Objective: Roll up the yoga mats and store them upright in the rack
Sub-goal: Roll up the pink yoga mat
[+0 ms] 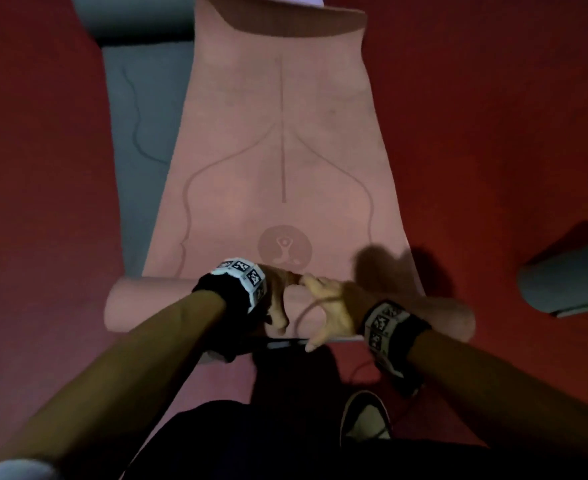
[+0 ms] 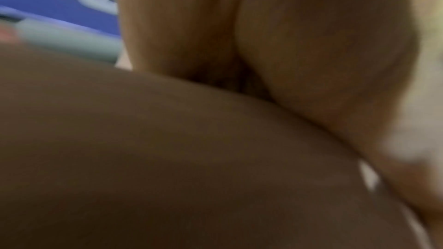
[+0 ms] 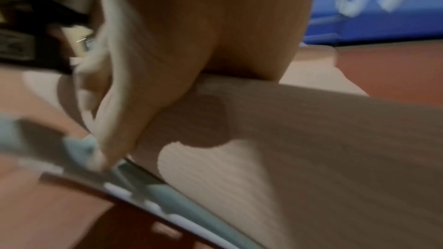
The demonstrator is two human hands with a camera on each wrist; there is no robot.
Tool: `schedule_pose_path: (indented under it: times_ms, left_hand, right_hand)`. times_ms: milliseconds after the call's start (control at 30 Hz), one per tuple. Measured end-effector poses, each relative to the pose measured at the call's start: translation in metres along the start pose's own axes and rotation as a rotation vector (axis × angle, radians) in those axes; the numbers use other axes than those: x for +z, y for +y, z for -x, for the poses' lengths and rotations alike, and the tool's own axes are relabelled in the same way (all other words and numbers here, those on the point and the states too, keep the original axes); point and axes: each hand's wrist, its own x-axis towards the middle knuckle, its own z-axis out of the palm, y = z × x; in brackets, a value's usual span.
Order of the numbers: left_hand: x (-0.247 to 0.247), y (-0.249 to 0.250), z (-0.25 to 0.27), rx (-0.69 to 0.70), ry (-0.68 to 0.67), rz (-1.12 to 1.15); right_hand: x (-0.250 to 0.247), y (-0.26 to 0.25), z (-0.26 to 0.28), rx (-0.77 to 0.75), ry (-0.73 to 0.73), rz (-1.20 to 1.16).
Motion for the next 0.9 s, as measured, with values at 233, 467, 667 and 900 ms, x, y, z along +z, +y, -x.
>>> schedule_pose_path:
  times_ms: [233, 467, 667, 900]
  left_hand:
    - [0.036, 0.014, -0.004, -0.053, 0.219, -0.161]
    - [0.014, 0.004, 0.004, -0.038, 0.088, 0.071]
    - [0.012, 0.009, 0.006, -0.040, 0.127, 0.011]
    - [0.024, -0.003, 0.004, -0.030, 0.200, -0.058]
  right_hand:
    - [-0.022, -0.003, -0.007, -0.097, -0.154, -0.094]
    - [-0.016, -0.005, 0.001, -0.105, -0.103, 0.011]
    - [-0.016, -0.002, -0.001, -0.050, -0.087, 0.082]
    - [-0.036, -0.002, -0.016, -0.142, -0.137, -0.096]
